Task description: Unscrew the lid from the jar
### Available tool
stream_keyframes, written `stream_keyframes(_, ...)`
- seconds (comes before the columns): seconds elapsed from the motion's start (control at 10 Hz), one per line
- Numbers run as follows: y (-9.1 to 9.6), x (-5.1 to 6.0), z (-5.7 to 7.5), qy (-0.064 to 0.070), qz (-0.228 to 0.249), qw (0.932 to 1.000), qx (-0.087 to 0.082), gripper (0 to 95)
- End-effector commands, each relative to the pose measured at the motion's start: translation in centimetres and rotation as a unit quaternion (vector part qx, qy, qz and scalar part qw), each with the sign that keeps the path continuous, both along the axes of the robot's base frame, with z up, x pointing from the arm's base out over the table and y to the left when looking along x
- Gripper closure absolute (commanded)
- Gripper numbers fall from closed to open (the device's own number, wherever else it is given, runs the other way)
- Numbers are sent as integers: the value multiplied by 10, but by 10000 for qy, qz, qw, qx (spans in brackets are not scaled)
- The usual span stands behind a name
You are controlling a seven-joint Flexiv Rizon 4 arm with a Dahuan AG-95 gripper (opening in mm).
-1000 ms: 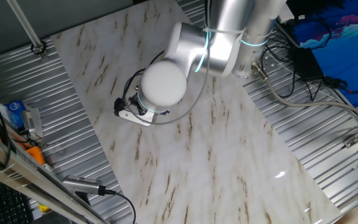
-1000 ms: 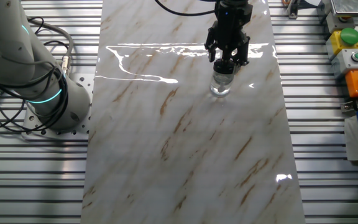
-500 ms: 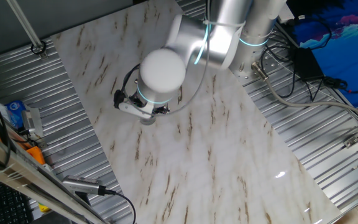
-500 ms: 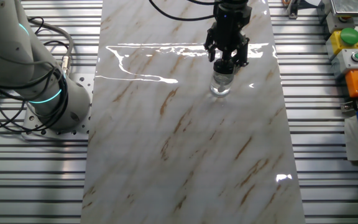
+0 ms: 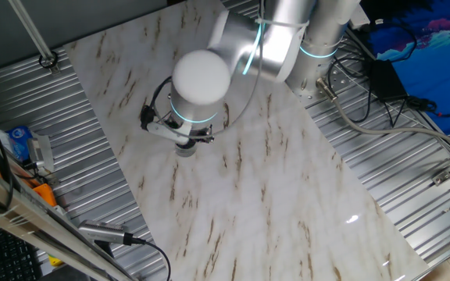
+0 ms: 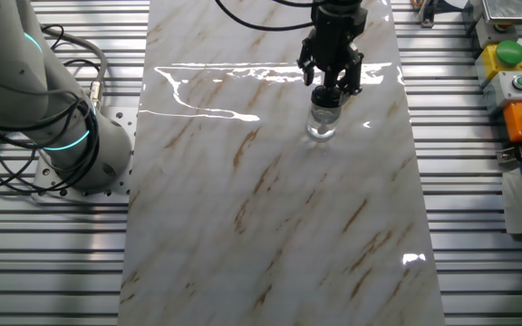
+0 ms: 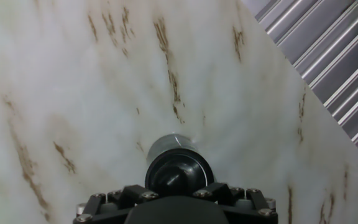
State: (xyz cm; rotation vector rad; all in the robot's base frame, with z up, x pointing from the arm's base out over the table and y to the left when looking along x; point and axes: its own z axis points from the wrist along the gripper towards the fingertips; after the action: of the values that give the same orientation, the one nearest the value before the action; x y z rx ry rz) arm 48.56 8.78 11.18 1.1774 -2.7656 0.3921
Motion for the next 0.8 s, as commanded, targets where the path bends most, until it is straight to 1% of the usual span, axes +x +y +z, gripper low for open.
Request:
stream_keyframes(0.1, 1, -3, 5, 5, -19, 9999, 125, 190)
stream_keyframes(0.2, 0, -5, 7, 8, -17, 9999, 158, 190)
stream_keyframes(0.4, -3, -13, 18, 29, 0, 9998, 210, 190)
stream_keyframes(0.5, -8, -18, 27, 37, 54, 9996, 261, 190)
stream_keyframes(0.6, -11, -20, 33, 54, 104, 9995, 289, 190)
stream_keyframes(0.7, -16, -24, 42, 77, 195, 9994, 283, 380)
stream_keyframes(0.8, -19, -26, 49, 84, 231, 9993, 278, 380)
